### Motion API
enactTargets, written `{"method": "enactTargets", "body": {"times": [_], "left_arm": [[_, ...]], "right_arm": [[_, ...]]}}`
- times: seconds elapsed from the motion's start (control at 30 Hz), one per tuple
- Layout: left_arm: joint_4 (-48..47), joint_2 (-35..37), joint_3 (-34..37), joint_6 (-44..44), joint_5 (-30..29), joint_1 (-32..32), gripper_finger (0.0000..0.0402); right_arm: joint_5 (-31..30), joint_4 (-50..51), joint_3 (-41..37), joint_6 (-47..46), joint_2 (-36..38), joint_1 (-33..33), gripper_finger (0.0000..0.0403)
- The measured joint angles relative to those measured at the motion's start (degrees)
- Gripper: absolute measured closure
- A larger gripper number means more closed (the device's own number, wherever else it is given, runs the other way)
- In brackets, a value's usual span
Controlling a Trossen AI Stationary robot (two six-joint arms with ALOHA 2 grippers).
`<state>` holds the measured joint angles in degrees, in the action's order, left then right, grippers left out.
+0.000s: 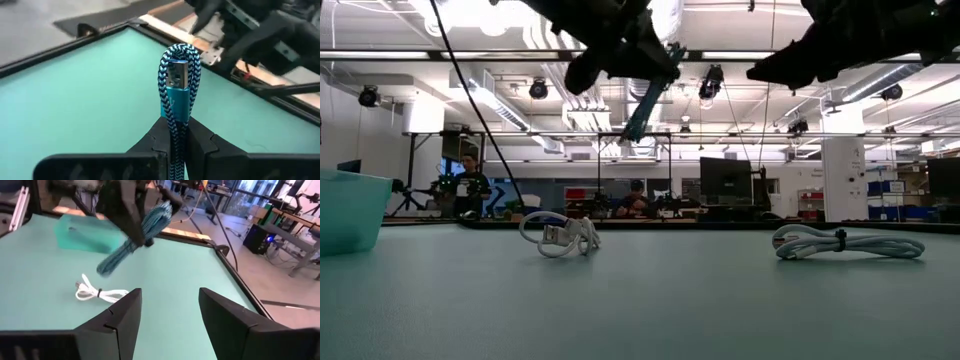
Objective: Pick and place USB-C Cables
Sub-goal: Put the black blue charger cable into the green bin
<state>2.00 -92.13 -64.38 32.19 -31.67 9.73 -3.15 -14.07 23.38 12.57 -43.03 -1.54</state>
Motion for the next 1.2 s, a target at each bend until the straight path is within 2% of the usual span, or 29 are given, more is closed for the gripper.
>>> {"method": "enactTargets", "body": {"times": [0.2,0.33,0.47,0.7,0.9,1.2], "left_arm": [[-25.03,1.43,-6.06,12.57,1.17,0.03,0.0391],[-40.4,1.87,-10.05,23.13,5.06,0.99,0.0391],[-50.64,1.87,-12.93,29.94,9.71,2.46,0.0391],[-65.65,2.04,-16.74,38.83,20.22,3.4,0.0391],[-75.81,2.04,-16.78,45.68,28.19,5.44,0.0391],[-89.23,2.0,-15.68,55.85,35.09,9.1,0.0391]], "right_arm": [[0.0,0.85,-0.02,0.99,0.25,0.0,0.0228],[0.0,1.68,-0.02,1.58,0.57,0.0,0.0236],[0.0,1.91,-0.02,1.57,0.58,0.0,0.0244],[0.0,2.87,-0.02,1.7,0.58,0.02,0.0257],[0.0,3.81,-0.02,1.99,0.55,0.0,0.0266],[0.0,3.99,-0.02,2.0,0.53,0.0,0.0266]]}}
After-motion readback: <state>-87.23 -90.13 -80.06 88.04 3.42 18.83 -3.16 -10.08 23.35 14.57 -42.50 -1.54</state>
